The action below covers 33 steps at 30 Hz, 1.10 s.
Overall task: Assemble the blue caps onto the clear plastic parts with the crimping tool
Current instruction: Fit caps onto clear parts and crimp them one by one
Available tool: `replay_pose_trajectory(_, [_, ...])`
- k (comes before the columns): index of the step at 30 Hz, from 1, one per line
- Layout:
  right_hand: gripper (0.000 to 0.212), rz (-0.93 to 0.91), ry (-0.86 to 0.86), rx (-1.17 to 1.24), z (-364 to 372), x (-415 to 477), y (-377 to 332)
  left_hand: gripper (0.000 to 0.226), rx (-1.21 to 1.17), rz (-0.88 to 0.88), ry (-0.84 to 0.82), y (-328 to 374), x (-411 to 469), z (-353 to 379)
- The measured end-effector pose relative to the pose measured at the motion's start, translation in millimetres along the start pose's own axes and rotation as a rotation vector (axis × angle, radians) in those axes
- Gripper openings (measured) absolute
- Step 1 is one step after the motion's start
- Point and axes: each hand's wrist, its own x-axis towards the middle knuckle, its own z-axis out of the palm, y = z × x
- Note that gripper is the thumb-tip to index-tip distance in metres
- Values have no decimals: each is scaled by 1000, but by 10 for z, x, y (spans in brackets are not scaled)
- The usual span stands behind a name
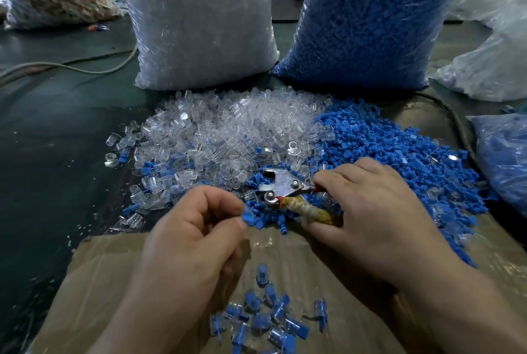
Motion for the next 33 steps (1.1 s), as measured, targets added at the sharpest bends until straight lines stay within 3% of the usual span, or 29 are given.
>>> replay_pose_trajectory(6, [72, 17, -11, 23, 33, 46, -16, 24, 37, -39, -13, -14, -23, 72])
replay_pose_trajectory(11, [35, -200, 239, 159, 17, -102, -338, 12, 42, -27, 5, -63, -52, 129])
replay_pose_trajectory(13, [24, -295, 228, 179, 62, -115, -430, 31, 55, 20, -9, -59, -75, 125])
replay_pose_trajectory(15, [15, -293, 224, 180, 86, -112, -425, 35, 81, 73, -15, -27, -97, 110])
replay_pose_trajectory(20, [26, -310, 234, 272, 70, -124, -409, 33, 125, 126, 21, 34, -97, 64])
replay_pose_trajectory(24, [27, -370, 274, 332, 58, -137, -476, 58, 167, 91, -43, 57, -77, 1])
replay_pose_trajectory(27, [27, -365, 289, 375, 48, -163, -522, 57, 39, 57, -74, 70, -77, -1])
replay_pose_trajectory(30, [26, -166, 128, 603, 21, -192, -571, 59, -73, 74, -112, 73, -96, 19])
replay_pose_trajectory(33, [24, 99, -177, 1122, -18, -203, -523, 47, -19, 200, -192, 92, -127, 31])
